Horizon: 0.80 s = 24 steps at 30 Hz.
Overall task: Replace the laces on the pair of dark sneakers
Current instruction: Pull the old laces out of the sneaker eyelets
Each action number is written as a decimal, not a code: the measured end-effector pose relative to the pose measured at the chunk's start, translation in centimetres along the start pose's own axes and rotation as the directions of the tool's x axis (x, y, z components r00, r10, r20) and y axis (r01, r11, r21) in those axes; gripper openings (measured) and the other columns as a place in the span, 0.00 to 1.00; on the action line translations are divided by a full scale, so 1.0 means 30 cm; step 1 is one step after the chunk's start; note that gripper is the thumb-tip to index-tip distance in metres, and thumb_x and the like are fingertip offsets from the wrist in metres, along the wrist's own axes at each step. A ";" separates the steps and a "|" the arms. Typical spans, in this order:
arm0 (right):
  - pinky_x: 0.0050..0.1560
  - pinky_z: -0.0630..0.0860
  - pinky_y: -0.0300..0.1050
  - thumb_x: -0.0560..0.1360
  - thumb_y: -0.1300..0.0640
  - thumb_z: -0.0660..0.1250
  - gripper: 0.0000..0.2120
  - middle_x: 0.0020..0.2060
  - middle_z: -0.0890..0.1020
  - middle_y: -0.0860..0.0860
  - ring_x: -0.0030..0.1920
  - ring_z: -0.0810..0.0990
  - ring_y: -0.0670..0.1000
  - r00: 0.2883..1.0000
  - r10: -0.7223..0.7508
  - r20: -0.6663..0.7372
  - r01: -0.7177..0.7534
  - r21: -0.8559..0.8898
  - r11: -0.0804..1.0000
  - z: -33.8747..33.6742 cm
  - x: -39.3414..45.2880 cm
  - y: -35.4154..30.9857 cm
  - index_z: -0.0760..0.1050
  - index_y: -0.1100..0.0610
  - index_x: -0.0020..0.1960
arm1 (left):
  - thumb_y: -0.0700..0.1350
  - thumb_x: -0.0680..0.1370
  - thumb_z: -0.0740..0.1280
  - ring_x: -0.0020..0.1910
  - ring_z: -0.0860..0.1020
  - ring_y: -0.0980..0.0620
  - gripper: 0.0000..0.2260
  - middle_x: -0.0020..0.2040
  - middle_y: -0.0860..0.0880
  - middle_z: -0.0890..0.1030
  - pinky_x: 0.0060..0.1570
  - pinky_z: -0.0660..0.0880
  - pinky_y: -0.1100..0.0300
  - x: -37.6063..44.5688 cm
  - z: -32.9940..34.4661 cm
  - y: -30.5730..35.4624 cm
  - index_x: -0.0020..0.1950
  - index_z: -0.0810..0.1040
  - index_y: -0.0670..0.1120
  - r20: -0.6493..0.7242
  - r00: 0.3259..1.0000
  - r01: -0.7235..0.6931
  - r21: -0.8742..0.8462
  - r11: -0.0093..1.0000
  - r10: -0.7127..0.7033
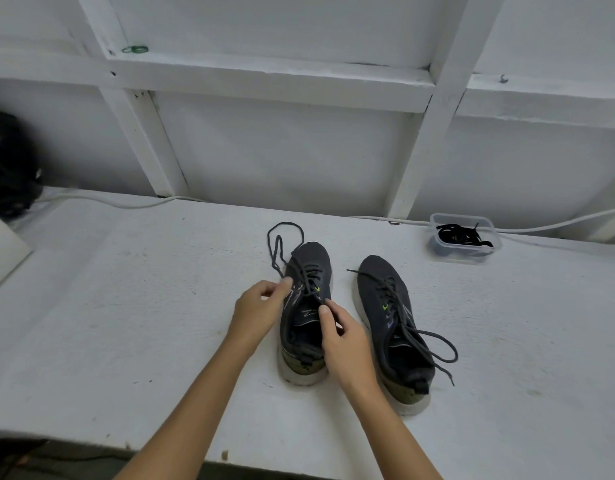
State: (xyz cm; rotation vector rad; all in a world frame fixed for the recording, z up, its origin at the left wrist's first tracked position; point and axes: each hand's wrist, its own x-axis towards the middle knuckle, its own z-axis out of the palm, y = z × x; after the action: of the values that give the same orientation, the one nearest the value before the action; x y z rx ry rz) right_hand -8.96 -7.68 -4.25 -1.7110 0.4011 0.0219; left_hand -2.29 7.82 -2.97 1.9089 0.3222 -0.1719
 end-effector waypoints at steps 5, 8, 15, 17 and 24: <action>0.66 0.77 0.54 0.81 0.40 0.63 0.20 0.60 0.84 0.44 0.58 0.81 0.45 1.000 -0.002 0.003 0.002 0.003 1.000 0.001 0.003 0.000 0.77 0.45 0.70 | 0.53 0.78 0.70 0.47 0.82 0.57 0.06 0.46 0.56 0.84 0.50 0.80 0.56 0.014 0.024 0.032 0.49 0.84 0.53 0.093 0.990 -0.111 0.017 0.994 0.109; 0.65 0.77 0.53 0.81 0.40 0.62 0.20 0.60 0.84 0.46 0.55 0.81 0.48 1.000 -0.003 -0.001 0.003 -0.006 1.000 -0.001 0.004 0.003 0.77 0.45 0.69 | 0.50 0.83 0.62 0.41 0.85 0.52 0.06 0.50 0.47 0.83 0.43 0.83 0.51 0.035 0.013 0.039 0.51 0.76 0.51 -0.032 0.999 -0.011 -0.176 0.984 0.005; 0.61 0.76 0.41 0.82 0.38 0.58 0.21 0.51 0.85 0.42 0.54 0.80 0.37 1.000 0.023 0.011 -0.024 0.020 1.000 -0.006 0.003 -0.005 0.81 0.50 0.61 | 0.60 0.81 0.62 0.45 0.83 0.61 0.12 0.52 0.55 0.83 0.50 0.79 0.54 0.012 -0.034 0.022 0.56 0.75 0.54 0.042 0.999 0.015 -0.047 0.999 -0.013; 0.52 0.75 0.38 0.82 0.39 0.56 0.23 0.44 0.85 0.46 0.46 0.79 0.36 0.999 0.031 -0.016 -0.032 -0.002 1.000 -0.020 0.022 -0.021 0.82 0.55 0.53 | 0.61 0.80 0.63 0.52 0.78 0.64 0.16 0.55 0.61 0.80 0.52 0.76 0.61 -0.029 -0.018 0.010 0.63 0.75 0.56 0.098 0.995 -0.020 0.050 0.999 0.015; 0.47 0.74 0.32 0.78 0.52 0.70 0.06 0.42 0.85 0.38 0.46 0.82 0.38 0.999 -0.004 0.049 0.018 -0.283 0.959 -0.073 0.135 -0.114 0.86 0.48 0.48 | 0.57 0.81 0.64 0.63 0.72 0.63 0.12 0.61 0.66 0.74 0.58 0.67 0.70 -0.125 0.026 0.004 0.65 0.73 0.64 0.211 0.968 -0.154 0.073 0.985 0.136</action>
State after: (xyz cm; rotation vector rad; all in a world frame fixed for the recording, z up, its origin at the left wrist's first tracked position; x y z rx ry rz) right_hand -4.68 -10.39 -1.54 -1.9915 0.3655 0.1172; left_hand -5.79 6.54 -2.12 1.9747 0.0355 -0.2869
